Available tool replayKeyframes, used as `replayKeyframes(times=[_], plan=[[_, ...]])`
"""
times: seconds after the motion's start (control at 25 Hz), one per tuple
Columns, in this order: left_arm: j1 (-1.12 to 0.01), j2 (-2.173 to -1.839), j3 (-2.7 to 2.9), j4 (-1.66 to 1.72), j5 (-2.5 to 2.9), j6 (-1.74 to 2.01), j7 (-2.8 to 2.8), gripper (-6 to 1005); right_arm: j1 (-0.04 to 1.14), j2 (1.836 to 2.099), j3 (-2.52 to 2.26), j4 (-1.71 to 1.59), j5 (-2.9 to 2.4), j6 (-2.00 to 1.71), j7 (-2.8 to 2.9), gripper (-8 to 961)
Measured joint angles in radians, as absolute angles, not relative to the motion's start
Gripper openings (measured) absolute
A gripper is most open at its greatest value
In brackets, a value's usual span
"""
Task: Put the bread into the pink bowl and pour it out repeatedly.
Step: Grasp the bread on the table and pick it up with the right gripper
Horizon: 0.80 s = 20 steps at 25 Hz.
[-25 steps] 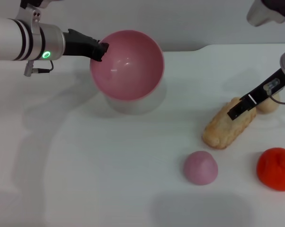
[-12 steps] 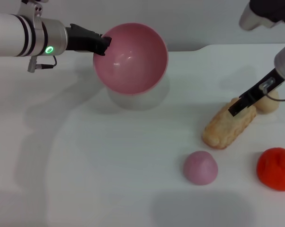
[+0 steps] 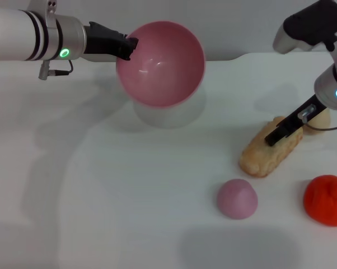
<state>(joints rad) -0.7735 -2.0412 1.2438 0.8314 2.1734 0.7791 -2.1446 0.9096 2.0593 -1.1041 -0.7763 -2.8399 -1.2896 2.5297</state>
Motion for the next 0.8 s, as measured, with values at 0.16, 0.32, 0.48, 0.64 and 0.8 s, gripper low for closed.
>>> replayKeyframes(times=[0.16,0.32,0.48,0.64,0.8], plan=[[-0.776,-2.043,1.244,0.831,2.174,0.779,-2.145,47,0.913,2.061,-1.104,-0.744,-2.838,-1.265,2.527,695],[-0.777,-2.044,1.244,0.831,2.174,0.779,-2.145,47,0.914,2.061,-1.104,-0.724,-2.837,-1.246,2.524,694],[-0.779,-2.046,1.244,0.831,2.174,0.776,-2.145,47,0.916,2.063,-1.106,-0.701,-2.837,-1.224,2.524,693],[-0.78,-2.046,1.244,0.831,2.174,0.775,-2.145,47,0.916,2.063,-1.11,-0.7,-2.837,-1.219,2.523,691],[-0.781,-2.047,1.244,0.831,2.174,0.772,-2.145,47,0.912,2.065,-1.129,-0.699,-2.837,-1.208,2.523,690]])
